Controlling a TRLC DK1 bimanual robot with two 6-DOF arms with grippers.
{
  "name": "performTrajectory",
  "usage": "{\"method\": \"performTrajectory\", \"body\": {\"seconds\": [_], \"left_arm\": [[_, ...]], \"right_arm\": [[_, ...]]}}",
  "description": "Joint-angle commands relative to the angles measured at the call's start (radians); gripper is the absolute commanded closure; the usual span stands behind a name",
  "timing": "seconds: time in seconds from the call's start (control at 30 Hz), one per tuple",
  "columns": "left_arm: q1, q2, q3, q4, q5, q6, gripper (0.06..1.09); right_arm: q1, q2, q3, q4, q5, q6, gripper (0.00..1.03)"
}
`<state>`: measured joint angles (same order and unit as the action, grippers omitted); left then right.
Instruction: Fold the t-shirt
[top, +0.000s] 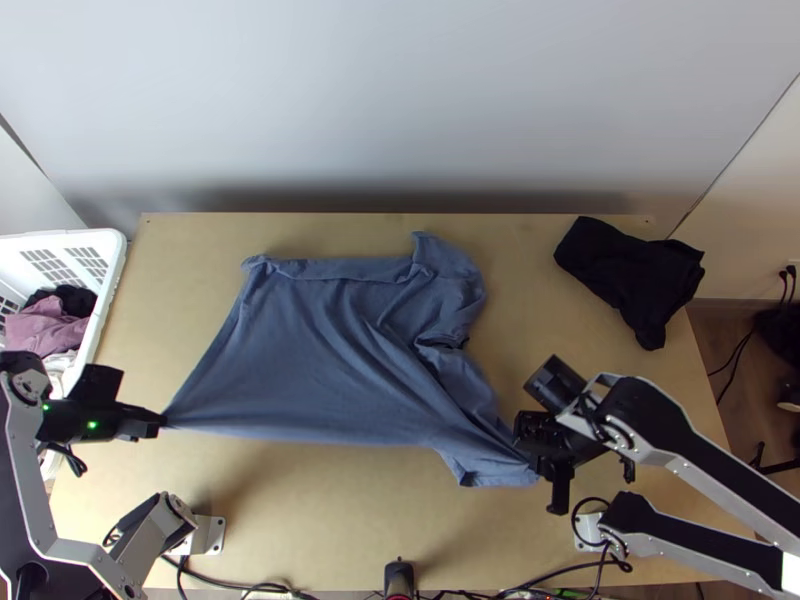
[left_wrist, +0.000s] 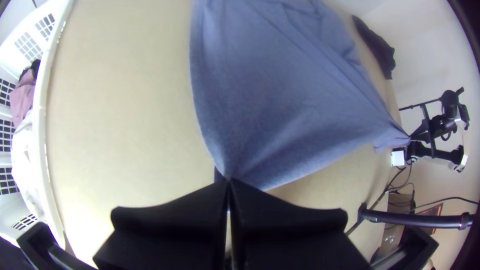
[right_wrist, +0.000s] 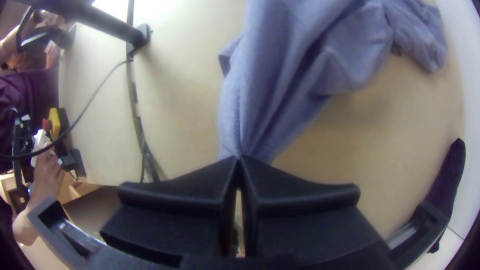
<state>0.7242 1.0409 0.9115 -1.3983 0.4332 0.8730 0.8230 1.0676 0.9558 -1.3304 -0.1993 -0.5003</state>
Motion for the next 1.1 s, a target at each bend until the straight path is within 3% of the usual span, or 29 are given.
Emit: {"method": "performTrajectory", "body": {"seconds": [0.0, 0.13, 0.3, 0.33, 0.37, 0.43, 0.5, 0.63, 0.67, 0.77, 0.9, 1.07], "left_arm": [[-0.068, 0.016, -0.082, -0.002, -0.005, -0.003, 1.05], [-0.198, 0.028, -0.106, -0.002, -0.008, -0.071, 1.05], [-0.216, 0.025, -0.154, -0.014, -0.027, -0.069, 1.05], [-0.215, 0.022, -0.158, -0.018, -0.040, -0.065, 1.05], [-0.210, 0.015, -0.155, -0.018, -0.044, -0.062, 1.05], [-0.192, -0.005, -0.115, -0.018, -0.044, -0.062, 0.99], [-0.181, -0.012, -0.046, -0.016, -0.034, -0.074, 0.83], [-0.180, -0.005, 0.079, -0.011, -0.014, -0.106, 0.35], [-0.177, -0.002, 0.109, -0.005, -0.002, -0.117, 0.26], [-0.140, 0.030, 0.188, 0.018, 0.050, -0.143, 0.17], [-0.166, 0.103, 0.245, 0.090, 0.121, -0.230, 0.16], [-0.379, 0.212, 0.280, 0.332, 0.070, -0.428, 0.16]], "right_arm": [[0.057, 0.023, -0.081, 0.060, -0.005, -0.012, 1.00], [0.108, 0.052, -0.089, 0.106, -0.020, -0.009, 1.00], [0.130, 0.065, -0.152, 0.189, -0.045, 0.000, 0.99], [0.128, 0.065, -0.158, 0.204, -0.045, 0.003, 0.93], [0.123, 0.061, -0.155, 0.217, -0.043, 0.009, 0.76], [0.097, 0.063, -0.127, 0.226, -0.042, 0.031, 0.28], [0.054, 0.069, -0.075, 0.232, -0.040, 0.034, 0.05], [-0.041, 0.089, 0.049, 0.232, -0.038, 0.025, 0.05], [-0.061, 0.094, 0.075, 0.237, -0.037, 0.017, 0.05], [-0.116, 0.114, 0.132, 0.264, -0.005, 0.006, 0.05], [-0.154, 0.163, 0.179, 0.324, 0.012, 0.006, 0.05], [-0.216, 0.276, 0.278, 0.389, 0.024, 0.009, 0.05]]}}
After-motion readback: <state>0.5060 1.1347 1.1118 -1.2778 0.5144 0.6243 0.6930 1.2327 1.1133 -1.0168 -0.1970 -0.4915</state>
